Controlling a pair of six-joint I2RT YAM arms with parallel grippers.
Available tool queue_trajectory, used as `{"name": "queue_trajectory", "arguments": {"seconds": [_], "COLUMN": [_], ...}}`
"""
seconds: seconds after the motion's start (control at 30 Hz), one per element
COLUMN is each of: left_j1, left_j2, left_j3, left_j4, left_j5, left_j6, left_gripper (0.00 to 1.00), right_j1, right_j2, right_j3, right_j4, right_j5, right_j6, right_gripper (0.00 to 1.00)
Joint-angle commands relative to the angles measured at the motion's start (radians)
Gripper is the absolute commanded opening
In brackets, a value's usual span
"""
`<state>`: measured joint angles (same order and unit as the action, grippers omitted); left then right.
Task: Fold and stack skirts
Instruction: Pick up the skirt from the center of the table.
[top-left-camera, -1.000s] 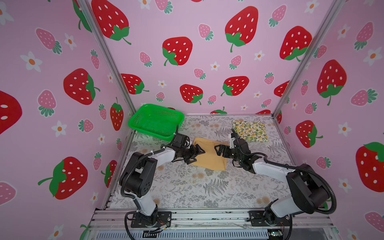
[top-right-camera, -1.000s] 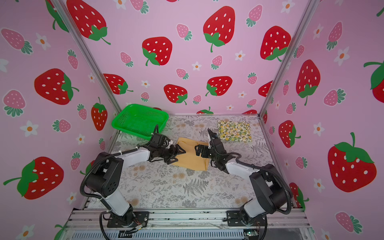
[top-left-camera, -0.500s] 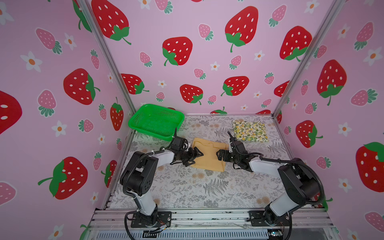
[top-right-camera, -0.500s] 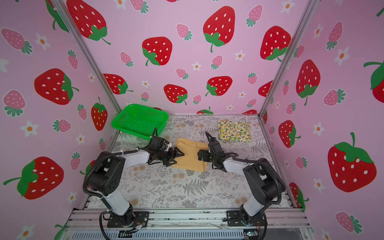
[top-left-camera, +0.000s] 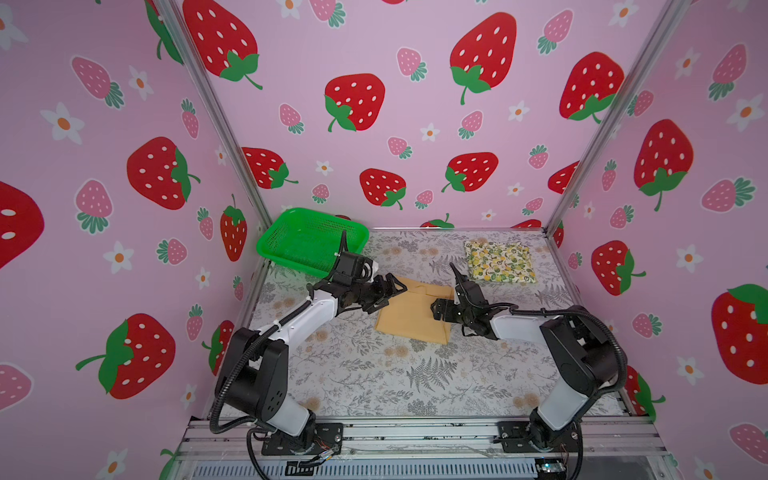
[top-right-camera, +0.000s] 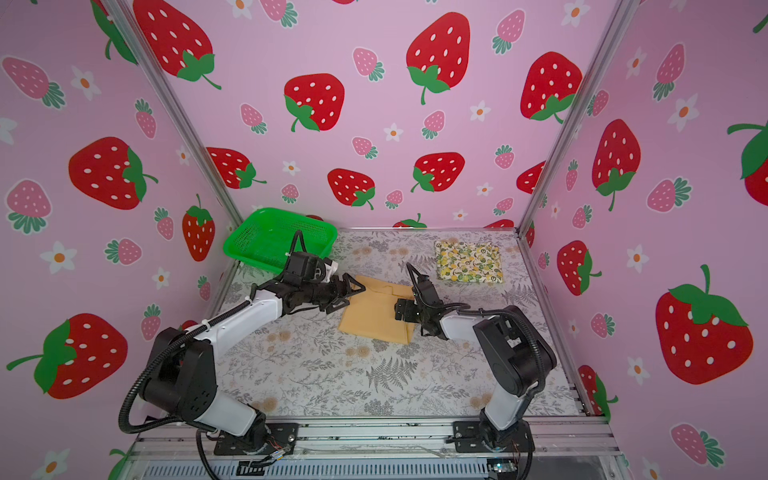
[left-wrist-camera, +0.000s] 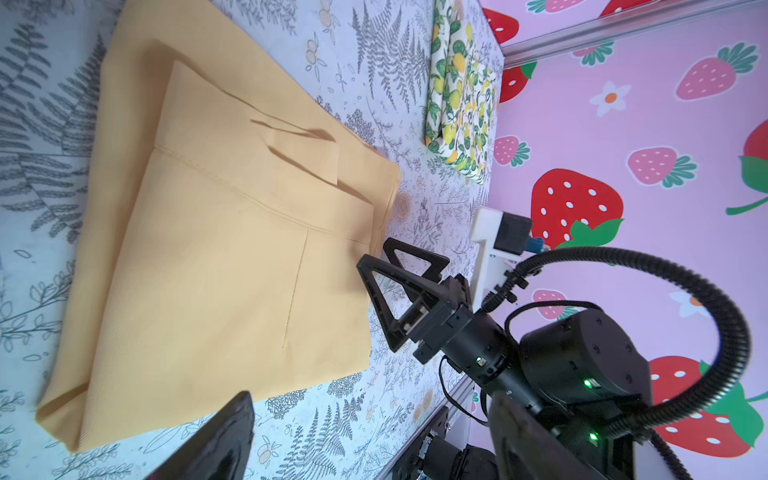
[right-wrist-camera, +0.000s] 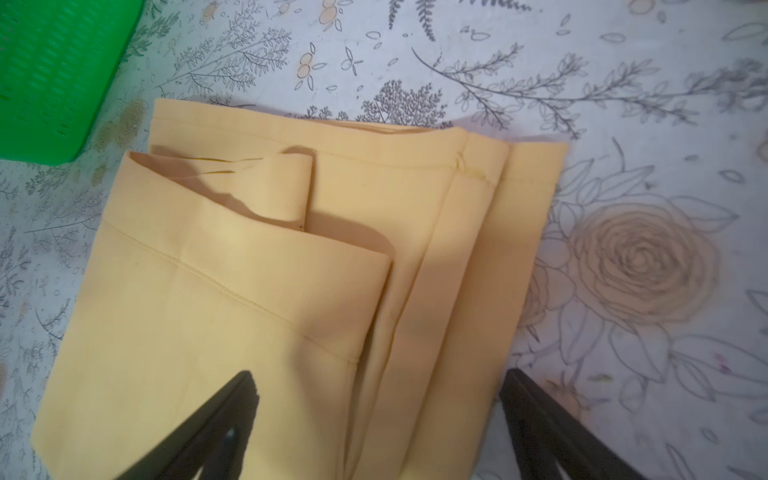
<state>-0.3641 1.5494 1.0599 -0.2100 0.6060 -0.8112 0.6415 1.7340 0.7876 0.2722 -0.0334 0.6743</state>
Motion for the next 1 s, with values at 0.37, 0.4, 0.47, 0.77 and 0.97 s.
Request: {"name": "queue_trajectory", "arguments": {"seconds": [0.37,0.4,0.47,0.77,0.97], "left_j1": [0.014,0.014,0.02,0.026,0.026], "left_j2": [-0.019,-0.02,-0.024,-0.032,-0.014], "left_j3": [0.013,0.012,0.011,0.002,-0.008], "left_j4": [-0.069,-0.068,-0.064,-0.026,0.026], "left_j5": [-0.02,-0.02,-0.02,-0.034,-0.027], "left_j6": [0.01,0.01,0.009,-0.002,-0.029], "left_gripper": [0.89,0.89,0.89,0.89,0.89], "right_j1": [0.047,0.047,0.044,0.009,-0.07], "right_j2": [0.068,0.067,0.068,0.102,0.151], "right_j3": [0.017,0.028,0.062,0.33,0.552], "right_j4": [-0.066,-0.074,-0.101,-0.352,-0.526], "right_j5": [0.038,0.043,0.058,0.225,0.287], "right_j6": [0.044,0.036,0.008,-0.206,-0.319], "right_gripper": [0.2,0.18,0.13,0.0,0.0]}}
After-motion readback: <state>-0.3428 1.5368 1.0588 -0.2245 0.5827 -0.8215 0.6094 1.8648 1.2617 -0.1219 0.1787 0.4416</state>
